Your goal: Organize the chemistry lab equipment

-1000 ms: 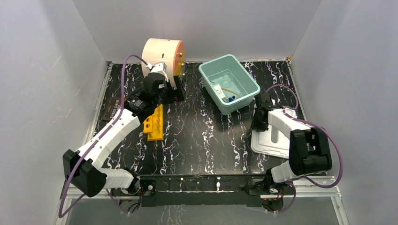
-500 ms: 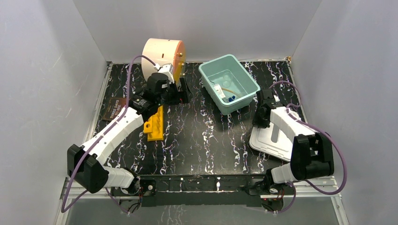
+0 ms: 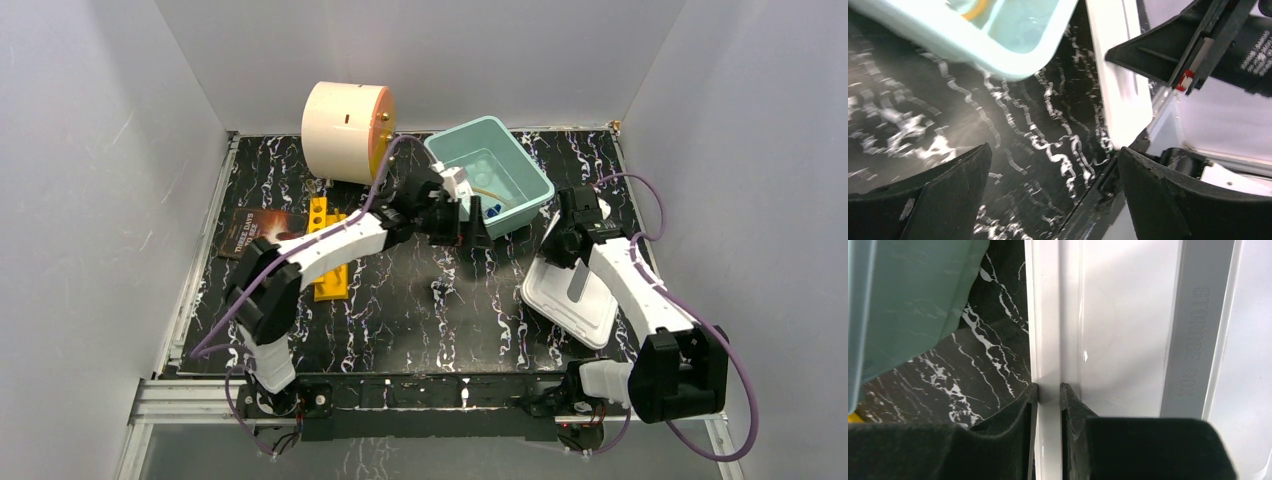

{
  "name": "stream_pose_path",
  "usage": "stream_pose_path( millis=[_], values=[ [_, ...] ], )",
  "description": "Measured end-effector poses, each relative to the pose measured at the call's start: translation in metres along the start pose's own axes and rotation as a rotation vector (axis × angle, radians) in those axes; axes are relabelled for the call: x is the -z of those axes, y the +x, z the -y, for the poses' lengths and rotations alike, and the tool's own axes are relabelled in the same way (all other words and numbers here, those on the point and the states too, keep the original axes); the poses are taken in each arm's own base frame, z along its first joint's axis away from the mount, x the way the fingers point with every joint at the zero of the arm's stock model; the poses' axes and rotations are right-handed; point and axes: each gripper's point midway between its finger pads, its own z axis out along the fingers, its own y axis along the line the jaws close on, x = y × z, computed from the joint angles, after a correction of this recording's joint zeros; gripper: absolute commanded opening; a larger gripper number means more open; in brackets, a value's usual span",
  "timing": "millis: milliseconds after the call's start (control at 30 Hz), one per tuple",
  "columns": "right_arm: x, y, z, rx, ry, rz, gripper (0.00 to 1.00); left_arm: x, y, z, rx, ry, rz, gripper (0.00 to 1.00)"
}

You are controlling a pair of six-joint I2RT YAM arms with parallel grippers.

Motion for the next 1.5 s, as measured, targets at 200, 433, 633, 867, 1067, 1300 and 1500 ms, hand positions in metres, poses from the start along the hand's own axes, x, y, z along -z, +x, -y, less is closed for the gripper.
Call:
stream_pose_path(
  millis=[200, 433, 633, 867, 1067, 1300, 1500],
  values=[
    [0.016, 0.001, -0.009, -0.104, -0.066, 0.020, 0.11, -0.044, 0.010, 0.033, 0.065, 0.104, -0.099, 0.96],
    [0.023, 0.010, -0.012, -0.185, -0.108, 0.001, 0.11, -0.055, 0.027, 0.055, 0.092, 0.165, -0.168, 0.89],
    [0.036, 0.005, -0.017, -0.226, -0.151, 0.033, 0.11, -0.065, 0.043, 0.074, 0.082, 0.219, -0.228, 0.84],
    [0.047, 0.004, -0.024, -0.255, -0.200, 0.040, 0.11, -0.072, 0.060, 0.095, 0.063, 0.288, -0.297, 0.61],
    [0.050, 0.003, -0.024, -0.260, -0.208, 0.047, 0.11, -0.077, 0.070, 0.097, 0.079, 0.289, -0.326, 0.34],
    [0.053, 0.000, -0.024, -0.265, -0.216, 0.064, 0.26, -0.078, 0.070, 0.096, 0.088, 0.276, -0.323, 0.00],
    [0.057, -0.007, -0.027, -0.248, -0.226, 0.087, 0.48, -0.077, 0.066, 0.093, 0.059, 0.247, -0.300, 0.00]
  ],
)
